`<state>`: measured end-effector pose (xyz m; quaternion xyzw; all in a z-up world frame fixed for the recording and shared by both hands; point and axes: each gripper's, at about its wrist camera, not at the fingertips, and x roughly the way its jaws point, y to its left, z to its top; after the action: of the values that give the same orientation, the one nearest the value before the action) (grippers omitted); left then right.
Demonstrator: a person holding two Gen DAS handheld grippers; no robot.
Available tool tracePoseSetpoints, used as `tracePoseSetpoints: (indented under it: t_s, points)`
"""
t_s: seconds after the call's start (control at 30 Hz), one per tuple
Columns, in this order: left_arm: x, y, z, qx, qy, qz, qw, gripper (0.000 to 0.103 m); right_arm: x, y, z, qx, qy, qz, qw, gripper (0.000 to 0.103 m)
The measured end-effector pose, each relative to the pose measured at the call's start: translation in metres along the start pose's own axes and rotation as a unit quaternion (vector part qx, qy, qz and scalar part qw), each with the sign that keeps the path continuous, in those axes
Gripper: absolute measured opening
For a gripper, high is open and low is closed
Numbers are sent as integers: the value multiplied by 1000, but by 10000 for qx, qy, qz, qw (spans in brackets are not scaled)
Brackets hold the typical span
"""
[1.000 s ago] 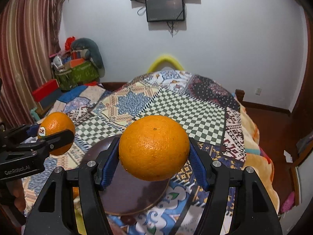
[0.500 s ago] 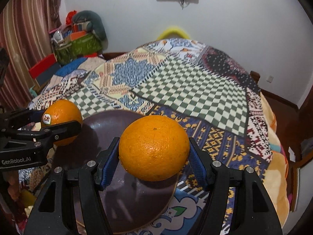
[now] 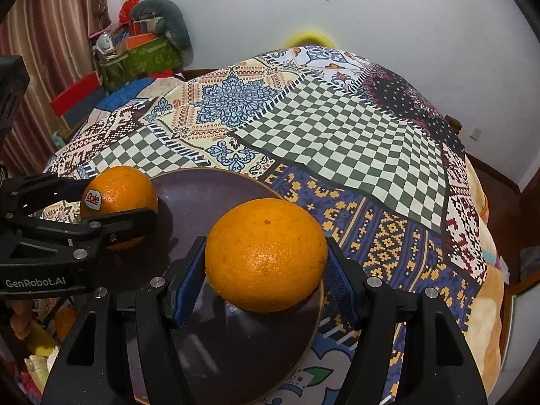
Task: Organize fruits
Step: 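Carry both oranges onto the dark plate and open both tools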
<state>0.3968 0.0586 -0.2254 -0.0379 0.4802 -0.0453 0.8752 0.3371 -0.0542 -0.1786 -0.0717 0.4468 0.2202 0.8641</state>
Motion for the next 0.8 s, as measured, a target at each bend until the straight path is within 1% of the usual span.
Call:
tracePoseSetpoints:
  t_s: [0.13, 0.2, 0.27, 0.33, 0.47, 0.6, 0.8]
  points:
    - [1, -1, 1, 30, 33, 12, 10000, 69, 5, 1, -2, -12, 123, -37, 9999, 64]
    - [-1, -2, 1, 19, 36, -75, 10000, 69, 3, 2, -3, -53, 103, -68, 9999, 65]
    - [-3, -4, 2, 38, 7, -121, 9999, 69, -3, 4, -3, -99, 12, -15, 9999, 69]
    - [-13, -7, 2, 116, -145, -46, 9998, 69, -11, 6, -2, -137, -115, -87, 9998, 76]
    - [-33, -9, 2, 158, -353, 43, 9992, 70, -28, 9, -1, -243, -287, -235, 9990, 77]
    - [-60, -5, -2, 50, -531, 22, 9986, 70, -46, 12, -3, -274, -409, -298, 9983, 77]
    - [-103, -5, -13, 58, -812, 85, 9966, 70, -83, 22, -8, -337, -698, -329, 9964, 77]
